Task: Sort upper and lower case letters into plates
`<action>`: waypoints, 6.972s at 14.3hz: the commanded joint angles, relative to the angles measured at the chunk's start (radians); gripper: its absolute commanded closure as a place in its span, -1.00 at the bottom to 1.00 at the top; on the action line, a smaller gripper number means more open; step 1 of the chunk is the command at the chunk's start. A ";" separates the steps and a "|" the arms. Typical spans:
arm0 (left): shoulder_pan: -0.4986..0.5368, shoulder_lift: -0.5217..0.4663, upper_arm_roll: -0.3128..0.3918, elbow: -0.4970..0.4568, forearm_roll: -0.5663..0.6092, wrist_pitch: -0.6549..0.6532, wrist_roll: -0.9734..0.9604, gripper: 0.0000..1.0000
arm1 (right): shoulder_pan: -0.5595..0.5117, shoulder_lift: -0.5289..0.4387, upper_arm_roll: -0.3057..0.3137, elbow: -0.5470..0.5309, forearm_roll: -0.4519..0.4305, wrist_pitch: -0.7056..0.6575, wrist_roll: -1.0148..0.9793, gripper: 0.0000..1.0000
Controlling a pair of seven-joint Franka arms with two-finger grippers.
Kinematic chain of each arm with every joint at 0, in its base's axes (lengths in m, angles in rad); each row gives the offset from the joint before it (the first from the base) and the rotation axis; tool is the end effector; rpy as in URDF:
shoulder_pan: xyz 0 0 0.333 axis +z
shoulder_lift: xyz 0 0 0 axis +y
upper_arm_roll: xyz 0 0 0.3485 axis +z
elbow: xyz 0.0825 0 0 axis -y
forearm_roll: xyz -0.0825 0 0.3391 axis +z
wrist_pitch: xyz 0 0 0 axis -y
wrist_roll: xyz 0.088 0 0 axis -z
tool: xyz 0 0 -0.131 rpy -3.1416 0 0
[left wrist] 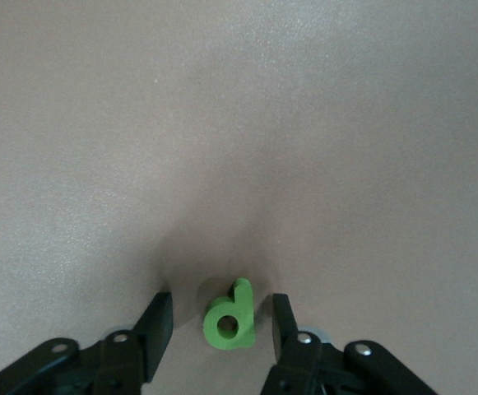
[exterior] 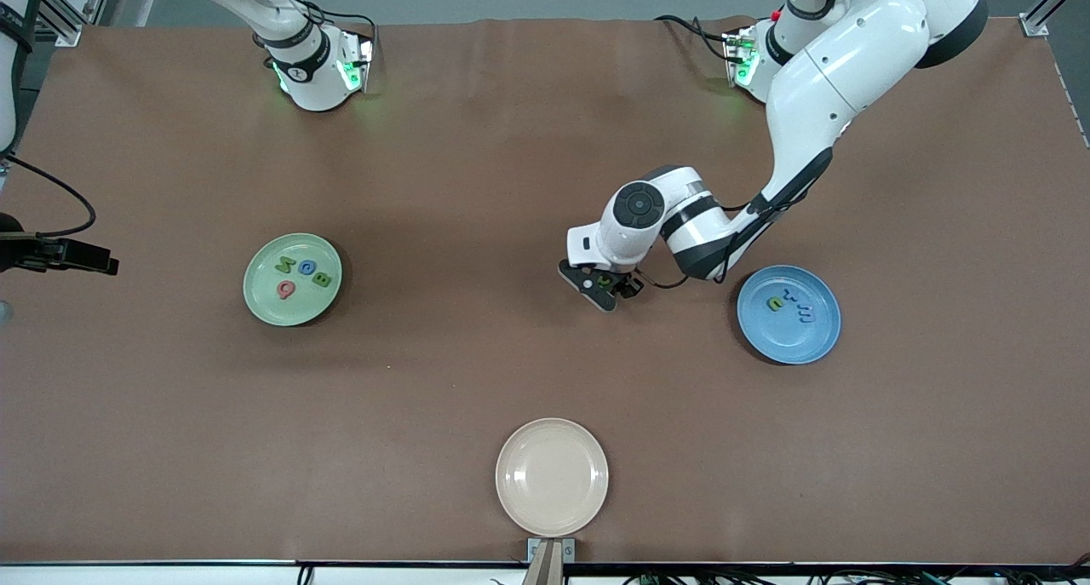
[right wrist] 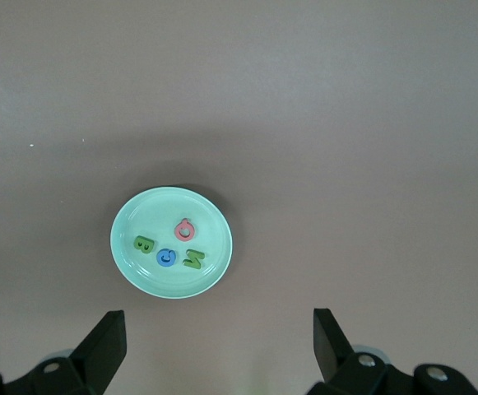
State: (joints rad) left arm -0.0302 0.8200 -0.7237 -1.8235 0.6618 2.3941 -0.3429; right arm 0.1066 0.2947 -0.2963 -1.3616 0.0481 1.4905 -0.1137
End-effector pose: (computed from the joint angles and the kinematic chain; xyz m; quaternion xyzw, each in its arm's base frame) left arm 0.4997 -0.3864 0.2043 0.9309 -0.3634 -0.0029 0.0373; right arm 0.5829 -0.0784 0.5580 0.9963 -0.0350 -0.0785 0.0070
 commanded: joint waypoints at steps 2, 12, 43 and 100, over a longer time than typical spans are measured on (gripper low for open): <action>-0.017 0.011 0.013 0.018 -0.011 0.000 -0.007 0.09 | 0.011 0.008 0.019 0.024 0.003 -0.077 0.083 -1.00; -0.014 -0.002 0.010 0.018 -0.015 -0.051 -0.038 0.98 | -0.054 -0.084 0.095 0.010 0.024 -0.095 0.008 -1.00; 0.526 -0.128 0.020 -0.059 -0.010 -0.159 -0.031 0.93 | -0.094 -0.391 0.220 -0.080 -0.048 -0.179 0.000 -1.00; 0.027 -0.944 0.673 0.139 -0.671 -0.714 0.493 -1.00 | -0.111 -0.382 0.229 -0.094 -0.022 -0.199 0.034 -1.00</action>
State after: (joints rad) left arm 0.0028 -0.1504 -0.0247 -1.7583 0.0042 1.7205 0.1560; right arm 0.0134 -0.0804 -0.0767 -1.4507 0.0214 1.2954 -0.0812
